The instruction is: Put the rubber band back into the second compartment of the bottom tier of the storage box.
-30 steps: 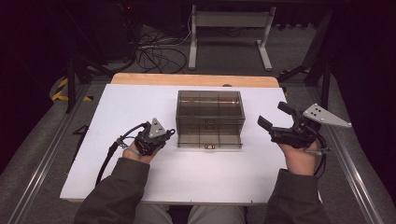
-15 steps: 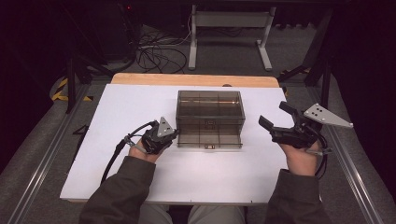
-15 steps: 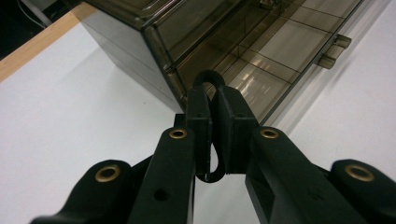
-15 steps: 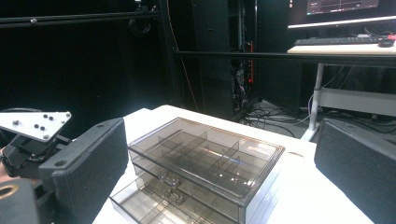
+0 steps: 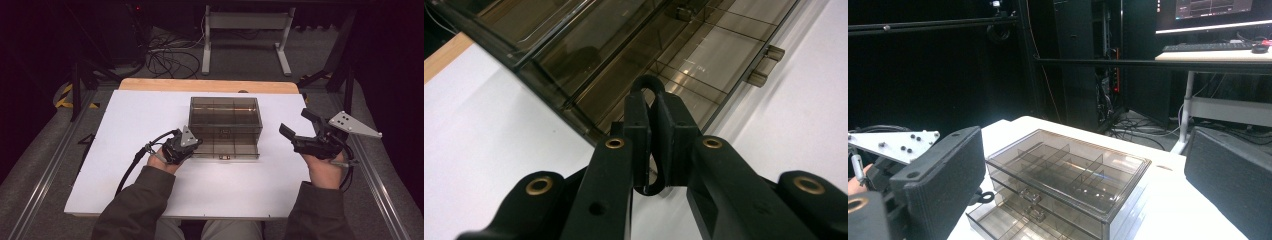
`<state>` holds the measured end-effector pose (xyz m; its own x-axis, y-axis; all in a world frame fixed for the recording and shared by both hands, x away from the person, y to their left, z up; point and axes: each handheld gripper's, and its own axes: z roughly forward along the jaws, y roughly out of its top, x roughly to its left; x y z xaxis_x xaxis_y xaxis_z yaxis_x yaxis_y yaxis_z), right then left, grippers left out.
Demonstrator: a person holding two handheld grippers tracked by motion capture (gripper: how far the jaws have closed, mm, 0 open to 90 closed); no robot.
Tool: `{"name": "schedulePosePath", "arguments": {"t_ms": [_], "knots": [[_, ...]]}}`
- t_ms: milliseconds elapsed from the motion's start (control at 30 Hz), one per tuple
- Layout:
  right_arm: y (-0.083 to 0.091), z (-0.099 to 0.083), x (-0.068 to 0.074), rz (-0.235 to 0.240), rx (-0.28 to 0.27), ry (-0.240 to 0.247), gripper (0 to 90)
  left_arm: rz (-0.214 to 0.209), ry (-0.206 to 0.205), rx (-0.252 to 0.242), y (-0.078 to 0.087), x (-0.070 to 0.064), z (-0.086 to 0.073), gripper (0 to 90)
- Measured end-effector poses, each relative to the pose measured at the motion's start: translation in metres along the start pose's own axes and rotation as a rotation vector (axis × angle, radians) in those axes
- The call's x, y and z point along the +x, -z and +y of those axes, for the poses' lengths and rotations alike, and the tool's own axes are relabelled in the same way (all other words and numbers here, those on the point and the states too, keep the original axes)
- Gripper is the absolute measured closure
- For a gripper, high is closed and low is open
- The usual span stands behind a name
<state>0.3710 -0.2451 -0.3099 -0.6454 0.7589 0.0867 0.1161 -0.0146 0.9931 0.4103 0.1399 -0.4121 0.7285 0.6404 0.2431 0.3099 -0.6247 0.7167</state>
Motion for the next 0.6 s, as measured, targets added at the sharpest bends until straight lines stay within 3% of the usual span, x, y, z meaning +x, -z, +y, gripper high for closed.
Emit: {"name": "schedulePosePath", "arguments": {"t_ms": [600], "knots": [[0.000,0.000,0.000,0.009,0.001,-0.006,3.7,-0.029,-0.032,0.027,-0.020,-0.009,0.011,83.5]]}}
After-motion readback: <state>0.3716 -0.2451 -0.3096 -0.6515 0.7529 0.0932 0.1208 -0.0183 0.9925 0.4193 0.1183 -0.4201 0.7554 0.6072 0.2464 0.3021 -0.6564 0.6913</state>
